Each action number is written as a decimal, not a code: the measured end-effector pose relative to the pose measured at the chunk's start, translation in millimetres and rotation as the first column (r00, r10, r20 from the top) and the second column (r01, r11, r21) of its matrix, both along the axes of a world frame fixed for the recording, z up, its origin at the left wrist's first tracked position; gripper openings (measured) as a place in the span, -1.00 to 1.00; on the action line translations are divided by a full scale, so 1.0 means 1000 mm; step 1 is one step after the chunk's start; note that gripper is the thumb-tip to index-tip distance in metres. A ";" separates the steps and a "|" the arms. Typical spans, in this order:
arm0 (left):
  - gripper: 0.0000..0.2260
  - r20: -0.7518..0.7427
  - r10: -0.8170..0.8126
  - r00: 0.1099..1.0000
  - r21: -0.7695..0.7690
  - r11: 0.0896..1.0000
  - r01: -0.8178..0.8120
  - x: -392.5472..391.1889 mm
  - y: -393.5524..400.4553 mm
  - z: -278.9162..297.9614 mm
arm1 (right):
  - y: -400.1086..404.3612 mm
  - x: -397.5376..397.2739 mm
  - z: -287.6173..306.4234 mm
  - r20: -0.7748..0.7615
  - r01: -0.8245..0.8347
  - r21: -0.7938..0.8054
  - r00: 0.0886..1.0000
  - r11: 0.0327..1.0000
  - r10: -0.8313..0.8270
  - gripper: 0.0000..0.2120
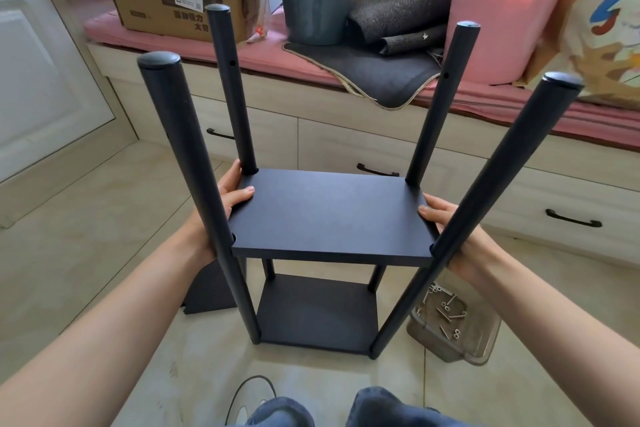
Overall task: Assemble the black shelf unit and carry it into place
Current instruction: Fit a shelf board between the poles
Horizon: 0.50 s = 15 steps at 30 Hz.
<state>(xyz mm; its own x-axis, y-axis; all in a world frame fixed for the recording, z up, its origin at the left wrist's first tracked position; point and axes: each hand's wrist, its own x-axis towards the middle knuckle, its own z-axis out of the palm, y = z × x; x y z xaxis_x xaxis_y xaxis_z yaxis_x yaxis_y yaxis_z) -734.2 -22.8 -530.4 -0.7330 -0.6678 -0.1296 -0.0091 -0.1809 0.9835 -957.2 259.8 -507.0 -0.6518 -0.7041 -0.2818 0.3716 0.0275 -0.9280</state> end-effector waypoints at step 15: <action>-0.45 0.027 0.012 1.000 -0.033 0.999 -0.011 -0.001 0.000 -0.020 | -0.001 -0.001 -0.027 -0.008 -0.002 -0.005 1.000 1.000 0.002 -0.62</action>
<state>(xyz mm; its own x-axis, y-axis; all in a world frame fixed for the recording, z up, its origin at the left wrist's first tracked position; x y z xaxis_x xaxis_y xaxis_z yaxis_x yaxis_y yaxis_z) -734.9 -22.5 -550.8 -0.7217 -0.6803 -0.1277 -0.0343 -0.1490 0.9882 -958.6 258.9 -534.1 -0.6525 -0.7068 -0.2734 0.3645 0.0236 -0.9309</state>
